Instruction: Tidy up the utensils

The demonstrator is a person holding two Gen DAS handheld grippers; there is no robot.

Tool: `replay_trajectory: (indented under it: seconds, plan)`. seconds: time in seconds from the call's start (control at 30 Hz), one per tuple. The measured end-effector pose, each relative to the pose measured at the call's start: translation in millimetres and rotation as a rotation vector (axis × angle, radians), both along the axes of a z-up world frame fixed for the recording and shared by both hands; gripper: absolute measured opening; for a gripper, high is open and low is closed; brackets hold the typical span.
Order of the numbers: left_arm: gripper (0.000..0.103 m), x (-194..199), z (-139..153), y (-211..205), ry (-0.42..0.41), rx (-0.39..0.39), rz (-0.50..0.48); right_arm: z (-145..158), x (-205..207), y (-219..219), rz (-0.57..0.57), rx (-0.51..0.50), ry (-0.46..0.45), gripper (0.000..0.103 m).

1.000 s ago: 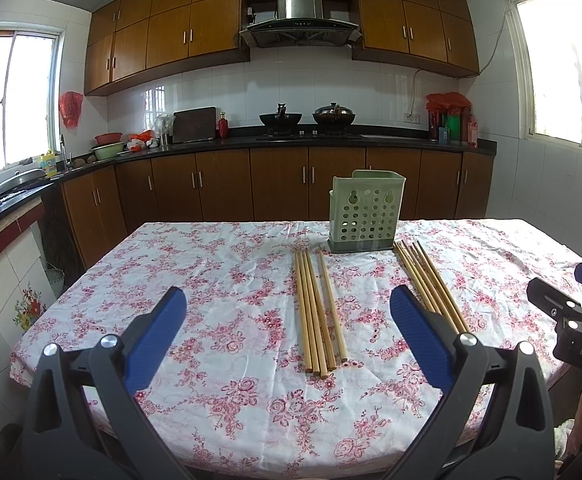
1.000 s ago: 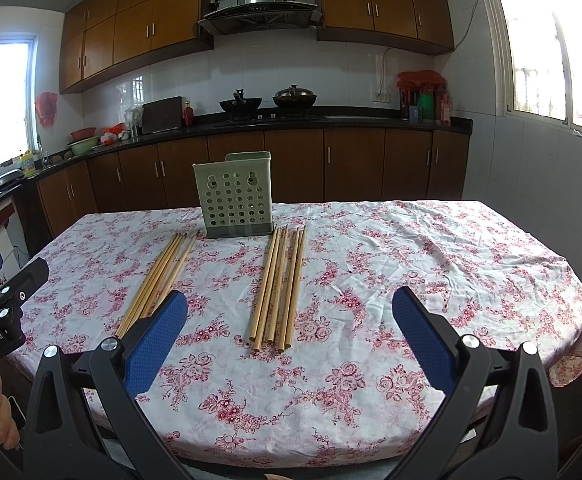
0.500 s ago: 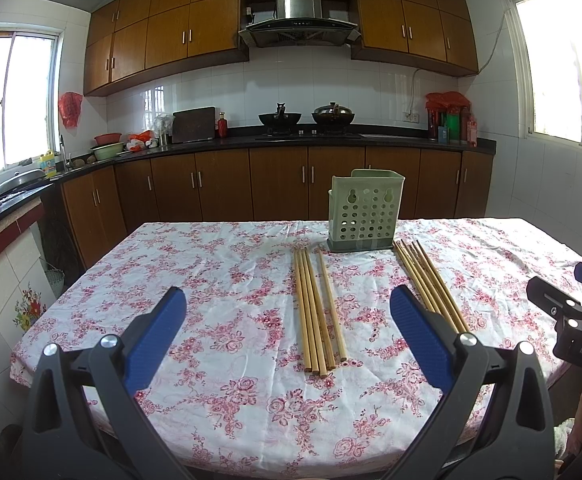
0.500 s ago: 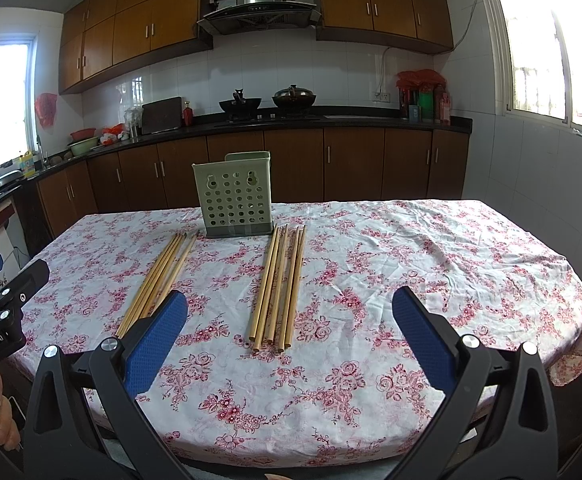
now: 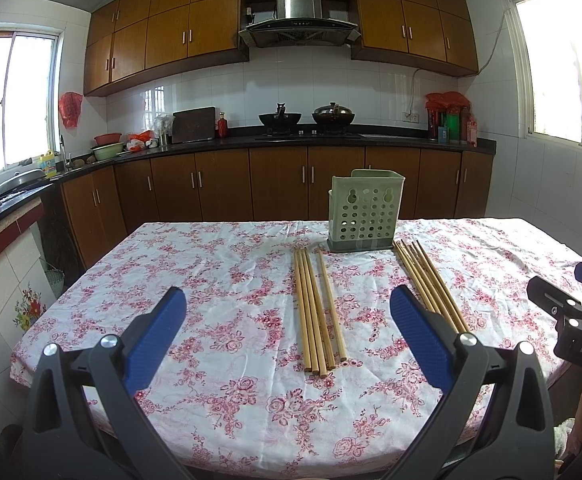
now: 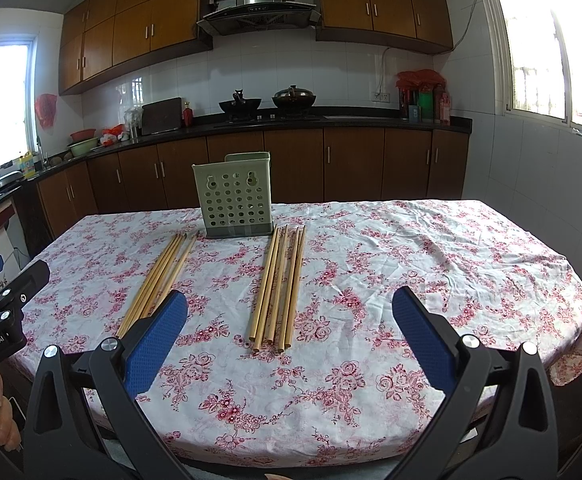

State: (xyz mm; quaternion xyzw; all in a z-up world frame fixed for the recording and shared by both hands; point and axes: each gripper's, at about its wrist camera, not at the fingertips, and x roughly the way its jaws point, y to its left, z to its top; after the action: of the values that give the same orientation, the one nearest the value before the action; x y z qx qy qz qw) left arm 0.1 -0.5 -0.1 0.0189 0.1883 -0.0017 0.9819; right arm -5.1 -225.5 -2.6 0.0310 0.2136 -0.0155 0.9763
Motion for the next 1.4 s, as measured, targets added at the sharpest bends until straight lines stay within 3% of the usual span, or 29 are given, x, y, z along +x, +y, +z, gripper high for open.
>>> replay_trajectory:
  seconds: [0.8, 0.9, 1.1, 1.17, 1.23, 1.3, 1.4]
  plan:
    - [0.099, 6, -5, 0, 0.022, -0.009, -0.002, -3, 2, -2, 0.003, 0.018, 0.011, 0.101]
    - [0.099, 17, -7, 2, 0.054, -0.004, 0.003, -6, 7, -6, 0.004, 0.025, 0.018, 0.101]
    - [0.099, 66, -26, 22, 0.226, -0.006, 0.089, -16, 36, -14, -0.068, -0.026, 0.108, 0.101]
    - [0.088, 85, -31, 30, 0.267, -0.024, 0.093, -21, 52, -20, -0.07, -0.01, 0.153, 0.091]
    - [0.078, 102, -35, 33, 0.3, -0.01, 0.093, -28, 74, -27, -0.06, 0.024, 0.222, 0.065]
    - [0.07, 114, -40, 31, 0.323, 0.001, 0.076, -38, 98, -33, -0.045, 0.075, 0.297, 0.048]
    - [0.06, 132, -48, 27, 0.368, 0.019, 0.043, -53, 126, -38, -0.021, 0.144, 0.369, 0.031]
